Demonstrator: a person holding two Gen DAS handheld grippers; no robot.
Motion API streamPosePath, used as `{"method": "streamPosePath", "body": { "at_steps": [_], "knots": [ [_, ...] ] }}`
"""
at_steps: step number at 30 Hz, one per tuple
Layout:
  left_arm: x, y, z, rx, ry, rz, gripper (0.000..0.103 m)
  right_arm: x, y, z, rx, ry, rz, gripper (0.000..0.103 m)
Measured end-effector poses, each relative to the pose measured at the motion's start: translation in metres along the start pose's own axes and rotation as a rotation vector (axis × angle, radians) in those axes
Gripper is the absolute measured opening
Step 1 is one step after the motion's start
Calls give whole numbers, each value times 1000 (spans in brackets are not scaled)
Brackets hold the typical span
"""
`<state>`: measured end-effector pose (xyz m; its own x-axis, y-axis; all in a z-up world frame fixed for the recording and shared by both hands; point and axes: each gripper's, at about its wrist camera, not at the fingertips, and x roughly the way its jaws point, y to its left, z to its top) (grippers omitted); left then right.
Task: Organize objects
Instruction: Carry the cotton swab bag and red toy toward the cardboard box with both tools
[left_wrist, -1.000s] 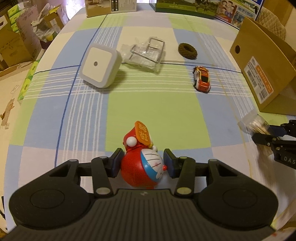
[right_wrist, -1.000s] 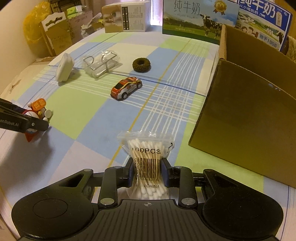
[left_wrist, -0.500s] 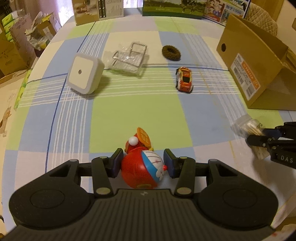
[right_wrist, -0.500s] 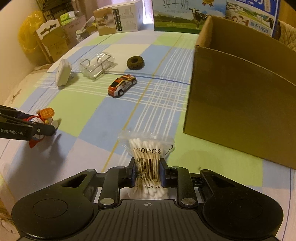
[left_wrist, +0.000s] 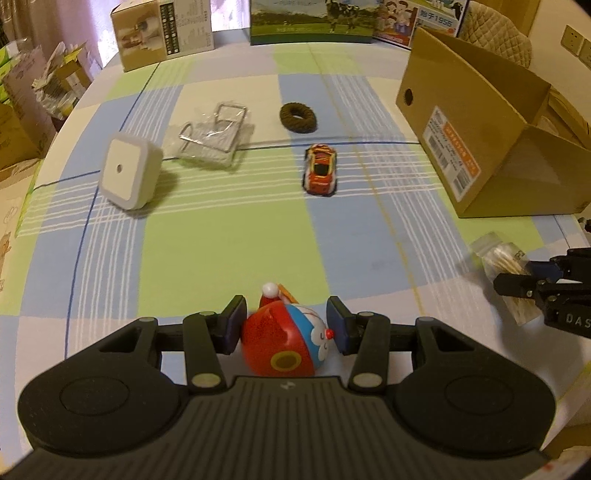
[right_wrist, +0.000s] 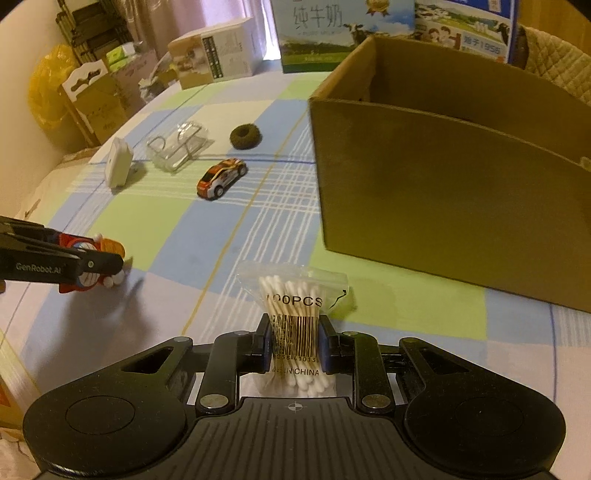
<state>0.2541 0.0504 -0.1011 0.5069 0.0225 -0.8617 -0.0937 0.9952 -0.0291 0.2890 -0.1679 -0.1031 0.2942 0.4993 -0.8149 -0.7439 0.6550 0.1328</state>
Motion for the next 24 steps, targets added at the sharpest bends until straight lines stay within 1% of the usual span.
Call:
{"method": "streamPosePath", "body": {
  "at_steps": [3, 7, 13, 14, 16, 19, 24],
  "knots": [
    [1, -7, 0, 7, -2, -11, 43, -7, -5, -1, 8, -9, 0, 21],
    [4, -12, 1, 21, -19, 13, 42, -10, -12, -3, 21, -10, 0, 21],
    [19, -3, -7, -17, 45, 5, 41, -12, -18, -5, 30, -5, 7, 21],
    [18, -4, -9, -16, 38, 9, 42, -12, -19, -5, 30, -4, 9, 21],
    [16, -5, -11, -23, 42, 3, 51, -12, -20, -5, 31, 0, 12, 21],
    [12, -4, -14, -48, 45, 1, 52, -12, -21, -6, 29, 5, 16, 21],
    [2, -3, -24, -39, 60, 4, 53, -11, -21, -7, 26, 10, 21, 21]
  ]
}}
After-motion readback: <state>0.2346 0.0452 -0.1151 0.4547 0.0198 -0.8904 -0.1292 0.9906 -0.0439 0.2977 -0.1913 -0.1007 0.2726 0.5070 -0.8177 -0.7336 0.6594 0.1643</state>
